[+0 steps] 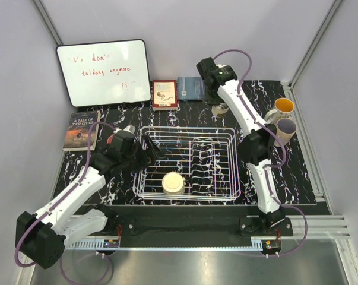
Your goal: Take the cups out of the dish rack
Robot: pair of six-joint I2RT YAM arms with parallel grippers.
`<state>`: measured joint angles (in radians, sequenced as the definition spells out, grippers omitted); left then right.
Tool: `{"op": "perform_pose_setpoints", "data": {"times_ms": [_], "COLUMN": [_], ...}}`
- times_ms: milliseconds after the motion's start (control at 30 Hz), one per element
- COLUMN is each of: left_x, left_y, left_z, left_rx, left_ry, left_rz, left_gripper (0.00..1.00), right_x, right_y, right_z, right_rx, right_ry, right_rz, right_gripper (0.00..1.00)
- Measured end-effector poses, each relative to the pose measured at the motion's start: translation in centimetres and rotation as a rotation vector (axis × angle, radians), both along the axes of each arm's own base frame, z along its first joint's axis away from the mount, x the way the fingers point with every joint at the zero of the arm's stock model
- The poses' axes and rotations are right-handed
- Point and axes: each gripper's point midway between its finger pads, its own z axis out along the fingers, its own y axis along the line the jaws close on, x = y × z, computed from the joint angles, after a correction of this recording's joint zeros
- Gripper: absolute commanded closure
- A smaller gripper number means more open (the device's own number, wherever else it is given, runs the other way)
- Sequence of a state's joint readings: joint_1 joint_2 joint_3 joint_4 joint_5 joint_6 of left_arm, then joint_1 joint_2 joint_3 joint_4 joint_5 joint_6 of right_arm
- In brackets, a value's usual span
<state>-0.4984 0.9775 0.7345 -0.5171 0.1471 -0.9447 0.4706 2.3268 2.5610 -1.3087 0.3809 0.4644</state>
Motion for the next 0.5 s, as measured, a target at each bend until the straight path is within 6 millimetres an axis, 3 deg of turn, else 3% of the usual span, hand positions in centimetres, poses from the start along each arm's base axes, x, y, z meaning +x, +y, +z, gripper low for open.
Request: {"op": "perform_pose_setpoints", "data": {"times_ms": [133, 233, 500], "left_x": [-0.3, -0.4, -0.3], "left_y": [0.3, 0.3, 0.4], "left_z": [-0.4, -0.7, -1.3], "left_rx": [0.019, 0.026, 0.041], "left_ry": [0.016, 0.027, 0.043], "left_rz": [0.001, 0.000, -0.007], "left_gripper": [0.01, 0.01, 0.01], "right_x": [-0.5, -0.6, -1.6], "right_y": [0.1, 1.1, 8.0], "right_z": [-3.7, -5.0, -6.7], "right_rx": [-0.035, -0.023, 0.045], "right_ry": [0.088, 0.113, 0.115], "right_rz": [0.004, 0.030, 0.194], "right_gripper": [1.00, 1.00, 1.00]}}
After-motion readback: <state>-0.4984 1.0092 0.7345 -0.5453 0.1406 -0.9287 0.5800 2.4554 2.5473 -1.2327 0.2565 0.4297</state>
